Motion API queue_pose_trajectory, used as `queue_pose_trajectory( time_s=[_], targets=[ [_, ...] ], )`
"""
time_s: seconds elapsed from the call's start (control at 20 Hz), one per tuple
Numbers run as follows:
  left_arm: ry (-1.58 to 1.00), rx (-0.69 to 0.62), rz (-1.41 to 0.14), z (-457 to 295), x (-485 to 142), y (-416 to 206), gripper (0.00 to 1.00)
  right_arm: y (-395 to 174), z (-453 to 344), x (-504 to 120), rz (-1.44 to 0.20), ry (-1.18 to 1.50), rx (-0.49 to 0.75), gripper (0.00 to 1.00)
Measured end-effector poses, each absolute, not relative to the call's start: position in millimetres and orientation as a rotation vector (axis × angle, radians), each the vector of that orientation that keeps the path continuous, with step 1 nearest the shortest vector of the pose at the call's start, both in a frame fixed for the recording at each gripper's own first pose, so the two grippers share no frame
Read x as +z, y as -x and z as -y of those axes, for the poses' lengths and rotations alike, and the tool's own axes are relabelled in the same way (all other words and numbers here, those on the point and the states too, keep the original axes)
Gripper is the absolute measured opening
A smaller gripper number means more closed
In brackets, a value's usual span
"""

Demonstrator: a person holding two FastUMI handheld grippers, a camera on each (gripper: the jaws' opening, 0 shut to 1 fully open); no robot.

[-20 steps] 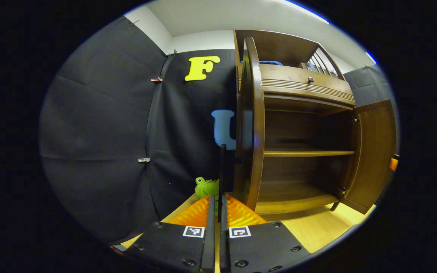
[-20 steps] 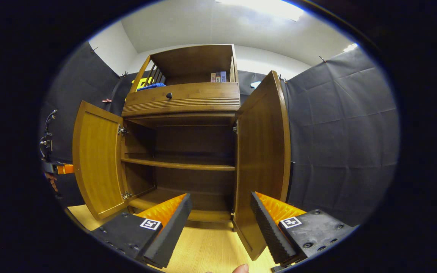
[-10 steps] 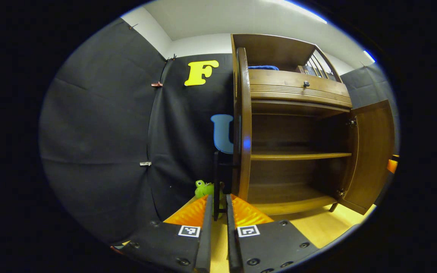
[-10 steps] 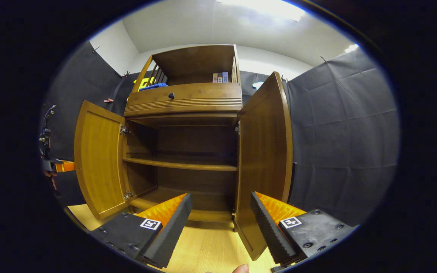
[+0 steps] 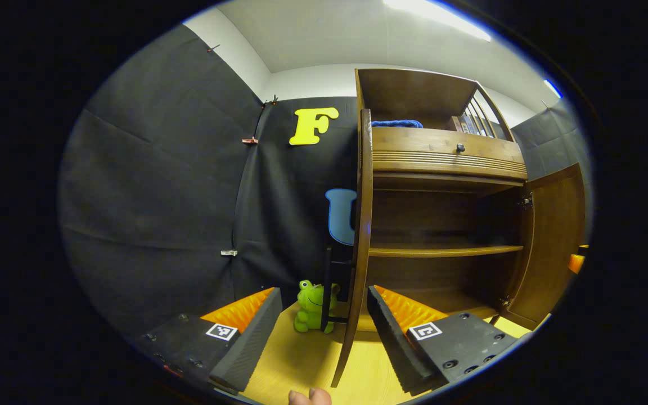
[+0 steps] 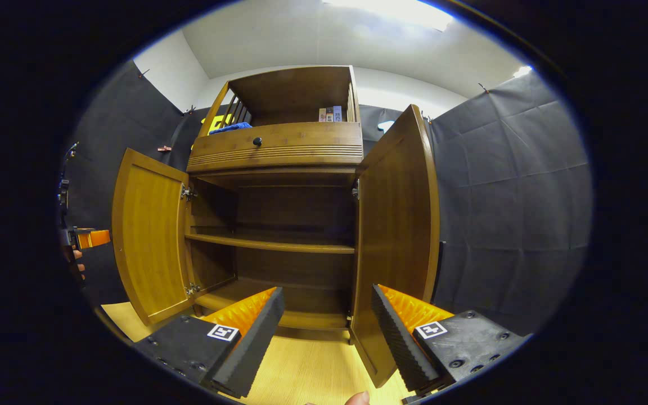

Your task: Open the right door of the double-door shoe cabinet with the right hand, and open the left door with the left hand.

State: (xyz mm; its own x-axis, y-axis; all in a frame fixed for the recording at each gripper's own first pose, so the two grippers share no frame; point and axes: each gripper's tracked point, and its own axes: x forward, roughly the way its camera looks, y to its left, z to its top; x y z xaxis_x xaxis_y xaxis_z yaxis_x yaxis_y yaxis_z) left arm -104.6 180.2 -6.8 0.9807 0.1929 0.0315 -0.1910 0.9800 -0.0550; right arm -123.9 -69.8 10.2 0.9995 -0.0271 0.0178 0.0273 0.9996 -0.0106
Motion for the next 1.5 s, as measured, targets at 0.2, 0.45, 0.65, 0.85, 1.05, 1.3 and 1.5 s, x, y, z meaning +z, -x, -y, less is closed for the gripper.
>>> queue_pose_trajectory(
  time_s=[0.2, 0.45, 0.65, 0.85, 1.05, 1.3, 1.5],
  targets=[
    [0.036, 0.154, 0.029, -151.6, -6.4, 106.1, 0.94, 120.3, 68.5, 11.7, 0.018, 0.008, -0.021, 0.98],
    [-0.020, 0.078, -0.005, -104.8, -12.7, 97.3, 0.95, 116.6, 61.9, 12.1, 0.021, 0.014, -0.002, 0.98],
    [-0.031, 0.042, -0.019, -77.5, -16.9, 90.5, 0.95, 113.0, 61.5, 11.4, 0.020, 0.021, 0.003, 0.98],
    [-0.028, 0.022, -0.026, -54.9, -15.8, 82.7, 0.94, 106.9, 59.4, 11.6, 0.017, 0.020, 0.013, 0.98],
    [-0.008, -0.005, -0.025, -32.7, -15.1, 78.1, 0.94, 103.9, 54.1, 10.5, 0.017, 0.030, 0.030, 0.98],
    [-0.007, -0.009, -0.025, -18.8, -20.2, 74.6, 0.94, 101.1, 55.5, 7.2, 0.013, 0.024, 0.037, 0.95],
    [-0.015, -0.017, -0.016, -9.9, -20.1, 73.6, 0.95, 97.3, 54.0, 7.2, 0.013, 0.021, 0.045, 0.99]
  ],
)
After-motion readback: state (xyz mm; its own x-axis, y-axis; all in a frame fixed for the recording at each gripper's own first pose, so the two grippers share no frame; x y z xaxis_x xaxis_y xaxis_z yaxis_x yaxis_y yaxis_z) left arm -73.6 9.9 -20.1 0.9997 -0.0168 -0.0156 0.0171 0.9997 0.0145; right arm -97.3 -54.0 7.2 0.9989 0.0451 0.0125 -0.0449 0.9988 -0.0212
